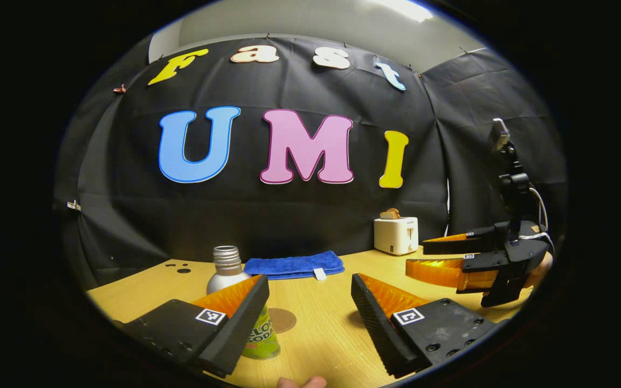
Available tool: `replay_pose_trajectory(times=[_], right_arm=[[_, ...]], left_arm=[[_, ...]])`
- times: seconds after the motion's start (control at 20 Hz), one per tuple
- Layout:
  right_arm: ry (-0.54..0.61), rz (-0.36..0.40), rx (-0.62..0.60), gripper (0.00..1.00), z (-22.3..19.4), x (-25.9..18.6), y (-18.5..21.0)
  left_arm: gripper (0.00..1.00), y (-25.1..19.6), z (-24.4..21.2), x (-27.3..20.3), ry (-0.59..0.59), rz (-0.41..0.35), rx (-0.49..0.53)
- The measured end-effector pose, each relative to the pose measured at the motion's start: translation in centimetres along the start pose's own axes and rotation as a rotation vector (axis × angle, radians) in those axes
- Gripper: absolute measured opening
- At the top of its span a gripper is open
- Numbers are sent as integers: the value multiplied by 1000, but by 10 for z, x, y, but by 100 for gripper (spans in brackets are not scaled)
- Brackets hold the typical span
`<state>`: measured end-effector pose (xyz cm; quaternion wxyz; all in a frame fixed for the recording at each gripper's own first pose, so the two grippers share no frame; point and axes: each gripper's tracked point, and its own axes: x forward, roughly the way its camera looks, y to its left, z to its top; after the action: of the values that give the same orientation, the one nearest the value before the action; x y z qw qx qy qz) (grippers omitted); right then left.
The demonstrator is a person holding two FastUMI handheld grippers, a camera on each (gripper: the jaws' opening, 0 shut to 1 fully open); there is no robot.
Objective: Open the teacup lid with one hand, grasp the water bottle and pour water into the teacup with the other hand; after pouring, place the water bottle on the coaster and then close the teacup lid.
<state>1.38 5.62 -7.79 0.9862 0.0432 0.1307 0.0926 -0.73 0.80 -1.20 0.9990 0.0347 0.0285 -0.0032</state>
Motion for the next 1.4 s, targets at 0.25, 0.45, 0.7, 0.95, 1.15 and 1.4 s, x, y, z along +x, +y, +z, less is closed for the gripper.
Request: replay_pose_trajectory(times=[0.25, 0.45, 0.7, 0.95, 1.15, 1.4], right_arm=[[148, 48, -52, 77, -39, 30, 18], [195, 60, -60, 75, -53, 44, 27], [230, 56, -9, 45, -63, 51, 29], [202, 64, 40, 32, -56, 52, 30], [142, 51, 46, 32, -36, 49, 25], [80, 40, 60, 32, -13, 37, 17]], left_arm=[[97, 8, -5, -15, -2, 11, -8], [96, 21, -16, -22, 18, 25, -24], [94, 37, -26, -24, 41, 56, -35], [94, 54, -42, -22, 87, 107, -56], [94, 68, -49, -20, 109, 155, -38], [95, 71, -64, -8, 192, 153, -1]])
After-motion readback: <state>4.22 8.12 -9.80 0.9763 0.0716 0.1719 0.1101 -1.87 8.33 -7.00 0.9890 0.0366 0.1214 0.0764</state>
